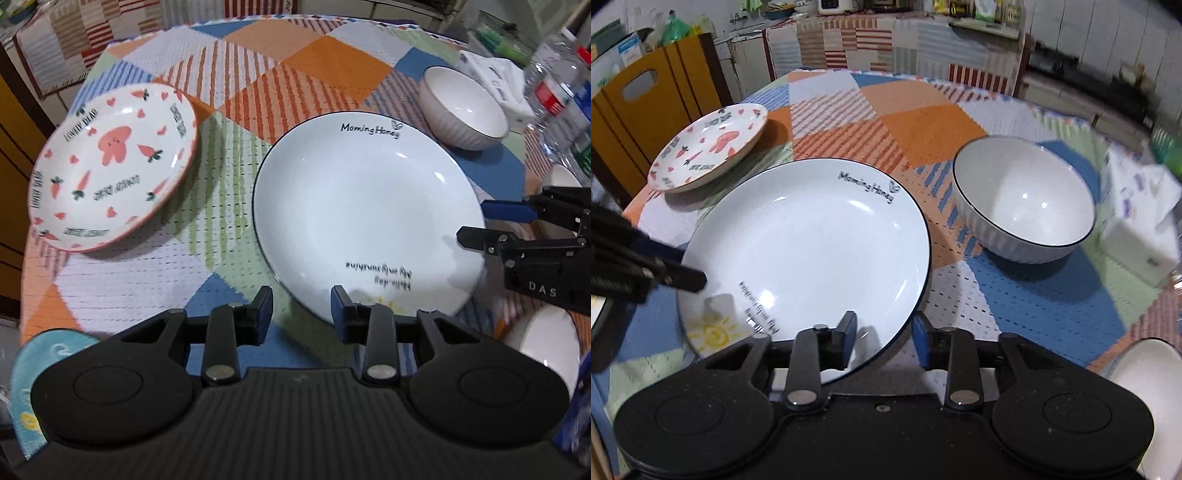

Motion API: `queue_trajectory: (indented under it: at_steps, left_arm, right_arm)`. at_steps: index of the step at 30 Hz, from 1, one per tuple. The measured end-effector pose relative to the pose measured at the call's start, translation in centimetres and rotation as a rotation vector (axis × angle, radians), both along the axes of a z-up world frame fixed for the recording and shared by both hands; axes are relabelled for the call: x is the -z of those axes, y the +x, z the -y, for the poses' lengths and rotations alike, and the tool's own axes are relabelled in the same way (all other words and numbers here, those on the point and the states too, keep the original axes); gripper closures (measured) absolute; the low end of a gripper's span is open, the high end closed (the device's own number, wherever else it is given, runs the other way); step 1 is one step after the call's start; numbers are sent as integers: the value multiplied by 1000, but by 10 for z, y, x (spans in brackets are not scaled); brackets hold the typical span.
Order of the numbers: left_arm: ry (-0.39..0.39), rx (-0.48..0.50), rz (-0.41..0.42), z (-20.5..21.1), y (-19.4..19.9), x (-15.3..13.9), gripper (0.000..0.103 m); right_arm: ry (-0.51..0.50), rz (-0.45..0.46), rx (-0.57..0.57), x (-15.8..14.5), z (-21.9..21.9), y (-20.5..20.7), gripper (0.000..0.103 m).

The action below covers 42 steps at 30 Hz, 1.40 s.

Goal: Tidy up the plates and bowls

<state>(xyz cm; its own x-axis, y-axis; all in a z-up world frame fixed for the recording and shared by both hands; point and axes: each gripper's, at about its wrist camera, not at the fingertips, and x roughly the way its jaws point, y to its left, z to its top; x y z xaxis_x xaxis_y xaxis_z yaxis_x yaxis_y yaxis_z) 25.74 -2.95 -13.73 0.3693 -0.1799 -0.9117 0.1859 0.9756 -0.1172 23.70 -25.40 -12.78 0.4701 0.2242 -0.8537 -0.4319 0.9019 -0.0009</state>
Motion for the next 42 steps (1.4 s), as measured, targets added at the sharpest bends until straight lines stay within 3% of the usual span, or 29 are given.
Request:
queue_trajectory:
  at_steps: [7,14,23,27,34,40,42]
  left_arm:
    - [16,68,21,-14,-35,-41,62]
    - [69,93,47,-34,-65,-68,62]
    - [145,190,89,-59,-119,-101,61]
    - [171,185,117,-71,-146,-115,60]
    - [153,178,80,-98,-175,-120,53]
    - [211,201,29,-126,-178,-105,35]
    - [246,207,18,-137,-175,-97,29]
  right_arm:
    - [50,90,-65,-41,-8,-42,51]
    - [77,157,-156,-88,-29,-79,41]
    - [122,172,-288,-130,-60,-121,40]
    - [129,169,-343,-138,-79,-137,36]
    - [100,115,-444,-137,-116,-159,35]
    - [104,74,-500,-124,-145,-167,29]
    - [91,58,-510,-114,-154,-164,17]
